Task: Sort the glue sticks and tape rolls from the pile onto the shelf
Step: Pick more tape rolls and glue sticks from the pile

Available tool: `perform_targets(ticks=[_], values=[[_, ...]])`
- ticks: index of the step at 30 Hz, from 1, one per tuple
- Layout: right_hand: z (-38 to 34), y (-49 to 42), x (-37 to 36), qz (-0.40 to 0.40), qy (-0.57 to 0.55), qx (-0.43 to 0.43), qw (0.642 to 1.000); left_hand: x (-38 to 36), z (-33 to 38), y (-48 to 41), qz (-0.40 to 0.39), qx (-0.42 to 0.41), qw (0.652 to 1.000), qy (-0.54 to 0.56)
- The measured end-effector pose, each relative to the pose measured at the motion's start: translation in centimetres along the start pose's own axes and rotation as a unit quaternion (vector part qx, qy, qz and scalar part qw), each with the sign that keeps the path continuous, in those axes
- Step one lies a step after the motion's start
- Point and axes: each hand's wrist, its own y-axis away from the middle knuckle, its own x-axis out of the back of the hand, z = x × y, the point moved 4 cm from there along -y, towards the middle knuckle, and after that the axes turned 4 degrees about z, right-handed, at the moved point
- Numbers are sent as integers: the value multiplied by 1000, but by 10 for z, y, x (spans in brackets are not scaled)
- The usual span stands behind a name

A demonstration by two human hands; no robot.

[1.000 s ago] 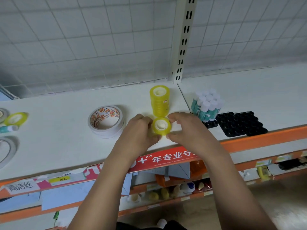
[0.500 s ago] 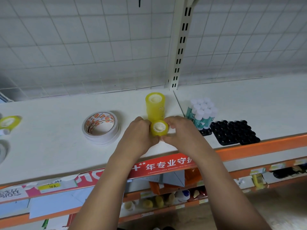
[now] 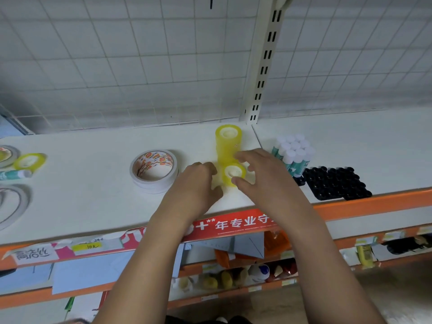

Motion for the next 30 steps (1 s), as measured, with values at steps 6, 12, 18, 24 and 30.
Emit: perform_targets(ticks=[6, 12, 18, 24, 30], values=[[-77, -22, -16, -8, -38, 60, 997, 63, -44, 43, 63, 30, 998, -1], [-185, -36, -80, -31, -73, 171, 982, 127, -125, 101, 191, 114, 973, -63], [-284, -39, -171, -113, -65, 229, 965, 172, -215, 162, 227, 210, 942, -133], [-334, -40, -224, -132, -55, 230, 962, 196, -283, 194, 210, 256, 934, -133], [-341, -42, -257, -168, -21, 174, 970, 201, -319, 185, 197, 213, 951, -109]])
